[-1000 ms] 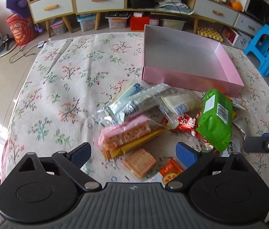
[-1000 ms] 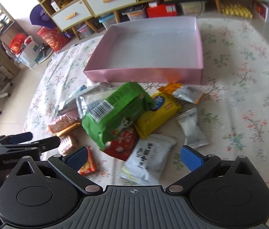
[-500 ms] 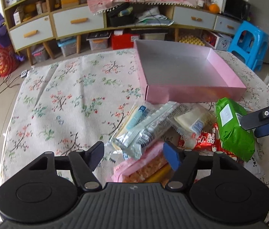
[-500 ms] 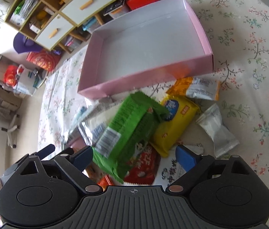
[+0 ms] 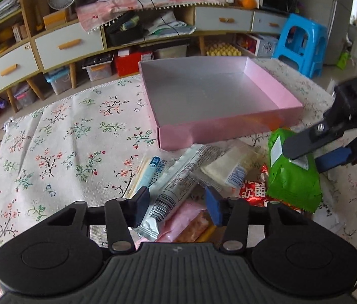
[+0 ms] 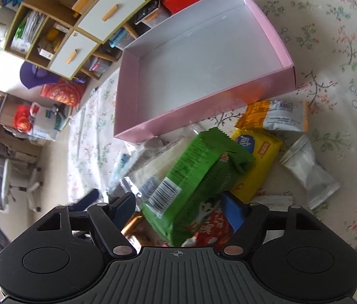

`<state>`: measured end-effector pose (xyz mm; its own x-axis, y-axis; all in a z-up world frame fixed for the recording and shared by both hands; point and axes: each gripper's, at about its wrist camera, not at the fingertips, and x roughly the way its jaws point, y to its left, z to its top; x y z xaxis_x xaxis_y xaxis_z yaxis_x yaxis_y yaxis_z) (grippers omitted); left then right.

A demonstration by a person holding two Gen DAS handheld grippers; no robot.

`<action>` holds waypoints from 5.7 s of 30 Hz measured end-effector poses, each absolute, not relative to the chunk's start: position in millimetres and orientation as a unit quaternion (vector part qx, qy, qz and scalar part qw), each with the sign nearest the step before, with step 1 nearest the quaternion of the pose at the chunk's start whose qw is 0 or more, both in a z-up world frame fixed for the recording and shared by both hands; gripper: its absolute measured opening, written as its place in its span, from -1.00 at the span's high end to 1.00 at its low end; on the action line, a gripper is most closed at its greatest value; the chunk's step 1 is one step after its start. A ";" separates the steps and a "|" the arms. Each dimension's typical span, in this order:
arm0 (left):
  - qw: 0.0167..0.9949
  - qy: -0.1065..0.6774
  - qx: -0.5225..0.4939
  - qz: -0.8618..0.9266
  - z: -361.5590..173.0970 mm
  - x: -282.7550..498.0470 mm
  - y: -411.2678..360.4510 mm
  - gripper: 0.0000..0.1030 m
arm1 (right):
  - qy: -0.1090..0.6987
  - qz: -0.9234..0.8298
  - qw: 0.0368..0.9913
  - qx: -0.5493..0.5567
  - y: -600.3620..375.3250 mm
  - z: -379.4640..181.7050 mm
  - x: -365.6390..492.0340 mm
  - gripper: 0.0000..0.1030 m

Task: Organize snacks
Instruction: 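Grasp the white barcode snack stick with the left tool while the right tool grasps the green packet, then carry both snacks into the pink box and open both tools, then move both open tools back over the snack pile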

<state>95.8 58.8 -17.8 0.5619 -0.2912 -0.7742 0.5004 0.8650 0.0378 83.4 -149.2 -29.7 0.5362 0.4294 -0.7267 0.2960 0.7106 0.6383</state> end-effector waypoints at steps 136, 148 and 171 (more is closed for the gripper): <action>0.891 0.447 -0.018 -0.083 -15.5 43.1 130.1 -0.99 | 0.442 -0.010 0.879 0.179 -166.4 -44.3 33.7 -0.83; 0.894 0.426 0.015 -0.137 -27.1 53.0 124.5 -0.86 | 0.435 -0.001 0.884 0.173 -142.7 -41.8 49.3 -0.83; 0.874 0.459 0.035 -0.156 -40.8 80.4 115.8 0.35 | 0.426 -0.008 0.888 0.176 -142.3 -50.0 76.5 -0.17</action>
